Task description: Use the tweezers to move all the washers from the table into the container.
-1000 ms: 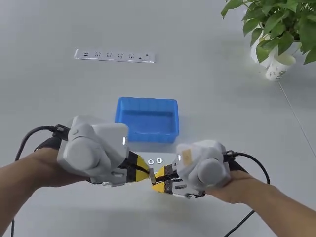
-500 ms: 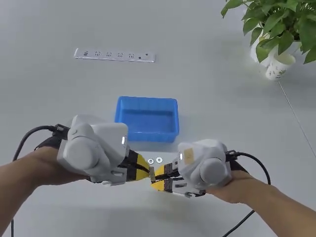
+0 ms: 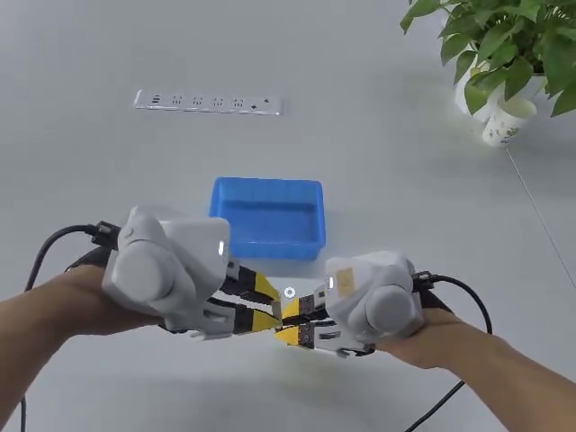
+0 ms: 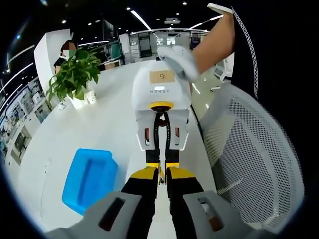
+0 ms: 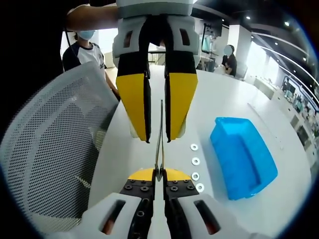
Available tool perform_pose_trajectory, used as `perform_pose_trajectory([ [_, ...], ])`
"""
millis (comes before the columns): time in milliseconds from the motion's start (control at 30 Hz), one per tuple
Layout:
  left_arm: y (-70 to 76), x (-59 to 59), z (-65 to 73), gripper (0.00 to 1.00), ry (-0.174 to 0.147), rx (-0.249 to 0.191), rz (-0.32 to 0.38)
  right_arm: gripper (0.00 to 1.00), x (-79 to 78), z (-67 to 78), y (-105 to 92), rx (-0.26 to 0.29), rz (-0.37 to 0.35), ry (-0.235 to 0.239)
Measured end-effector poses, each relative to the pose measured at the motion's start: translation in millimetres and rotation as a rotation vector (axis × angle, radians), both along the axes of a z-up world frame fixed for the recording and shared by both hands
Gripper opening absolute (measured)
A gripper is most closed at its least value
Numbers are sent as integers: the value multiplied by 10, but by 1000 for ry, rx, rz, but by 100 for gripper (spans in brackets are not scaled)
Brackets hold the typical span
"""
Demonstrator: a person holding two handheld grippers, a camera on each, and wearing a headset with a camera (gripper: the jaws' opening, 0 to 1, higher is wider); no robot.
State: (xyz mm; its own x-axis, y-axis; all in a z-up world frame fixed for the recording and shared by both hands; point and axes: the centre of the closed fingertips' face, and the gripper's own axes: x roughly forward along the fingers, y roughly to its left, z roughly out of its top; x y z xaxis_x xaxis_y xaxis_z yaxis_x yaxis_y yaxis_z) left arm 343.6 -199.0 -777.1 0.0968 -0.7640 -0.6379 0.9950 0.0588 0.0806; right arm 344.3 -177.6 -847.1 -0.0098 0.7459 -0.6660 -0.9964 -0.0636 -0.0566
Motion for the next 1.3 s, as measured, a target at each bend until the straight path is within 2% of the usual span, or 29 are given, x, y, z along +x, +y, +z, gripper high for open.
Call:
perform_pose_trajectory([
  [67,-8,10,19,10,-5,-8,1,6,-3,-6,3,-1,1,0],
  [133,6,19,12,6,-13,2,-2,6,-2,1,7,5,-2,1],
  [333,4,28,22,6,-6,-13,-3,6,7,4,10,8,-2,1],
  [433,3,20,14,5,-5,-6,-10,6,5,-5,2,3,2,1],
  [833,14,-9,3,2,36,13,-33,8,-23,-8,19,0,31,-18],
  [967,14,13,20,2,32,18,-41,10,5,-2,26,3,24,-30],
  [1133,-10,53,68,2,31,1,-43,12,55,-7,7,-1,14,-44],
  [1300,-17,95,39,3,16,7,-54,12,114,11,4,10,-2,-48],
])
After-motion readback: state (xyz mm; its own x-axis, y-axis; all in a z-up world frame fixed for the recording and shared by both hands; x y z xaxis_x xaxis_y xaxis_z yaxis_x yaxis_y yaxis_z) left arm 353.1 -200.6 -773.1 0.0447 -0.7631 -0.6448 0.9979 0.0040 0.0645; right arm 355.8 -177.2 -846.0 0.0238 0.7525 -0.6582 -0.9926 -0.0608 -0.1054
